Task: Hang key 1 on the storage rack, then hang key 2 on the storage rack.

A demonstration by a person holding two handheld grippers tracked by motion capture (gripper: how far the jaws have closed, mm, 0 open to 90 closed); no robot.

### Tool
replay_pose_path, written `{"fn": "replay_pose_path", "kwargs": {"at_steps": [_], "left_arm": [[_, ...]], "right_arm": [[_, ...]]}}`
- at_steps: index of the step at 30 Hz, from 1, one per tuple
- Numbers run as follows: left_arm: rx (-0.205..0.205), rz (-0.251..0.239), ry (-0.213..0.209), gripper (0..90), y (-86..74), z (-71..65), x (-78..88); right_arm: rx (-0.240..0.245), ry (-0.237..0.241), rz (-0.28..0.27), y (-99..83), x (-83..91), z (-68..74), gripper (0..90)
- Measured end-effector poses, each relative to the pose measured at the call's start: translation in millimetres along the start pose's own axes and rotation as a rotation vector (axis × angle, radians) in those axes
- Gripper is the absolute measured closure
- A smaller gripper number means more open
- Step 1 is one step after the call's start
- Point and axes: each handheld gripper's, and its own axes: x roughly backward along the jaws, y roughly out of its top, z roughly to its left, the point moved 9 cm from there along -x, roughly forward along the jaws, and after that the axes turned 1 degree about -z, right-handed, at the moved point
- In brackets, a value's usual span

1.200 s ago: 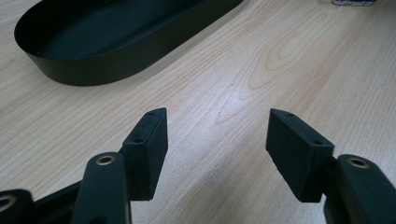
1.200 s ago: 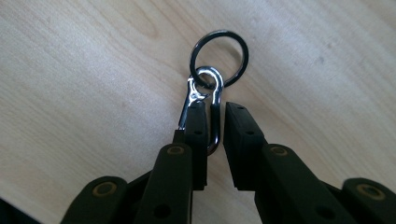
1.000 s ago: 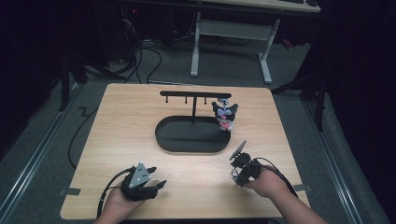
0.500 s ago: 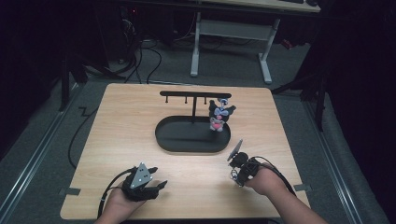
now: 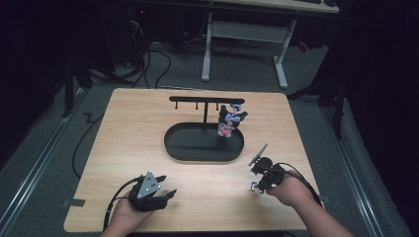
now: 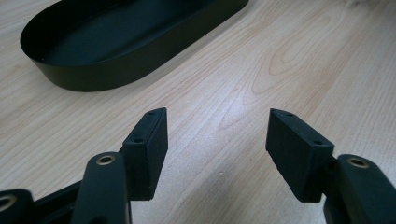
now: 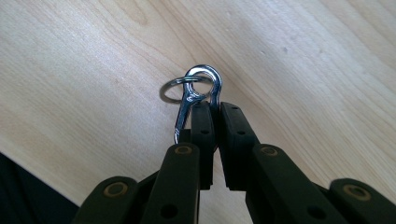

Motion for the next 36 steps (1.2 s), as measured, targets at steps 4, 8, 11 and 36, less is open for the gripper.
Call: {"fn": "replay_pose_path", "kwargs": {"at_steps": [4,8,11,36], "left_arm": [[-0.003,-0.006,0.001,39.7,0.9,0.9,-1.3],[-0.006,-0.012,0.001,39.7,3.0,1.0,-2.0],[-0.009,-0.021,-0.003,39.6,5.7,0.4,-2.6],[-0.011,-0.030,-0.006,39.5,3.1,-0.4,2.9]], "right_arm": [[-0.008,-0.006,-0.004,-2.3,8.7,-4.4,85.4],[-0.017,-0.008,-0.012,-1.8,17.3,-8.8,85.3],[-0.015,-0.012,-0.017,-0.7,21.7,-10.3,85.3],[-0.002,0.016,-0.037,33.8,30.1,1.2,85.3]]}}
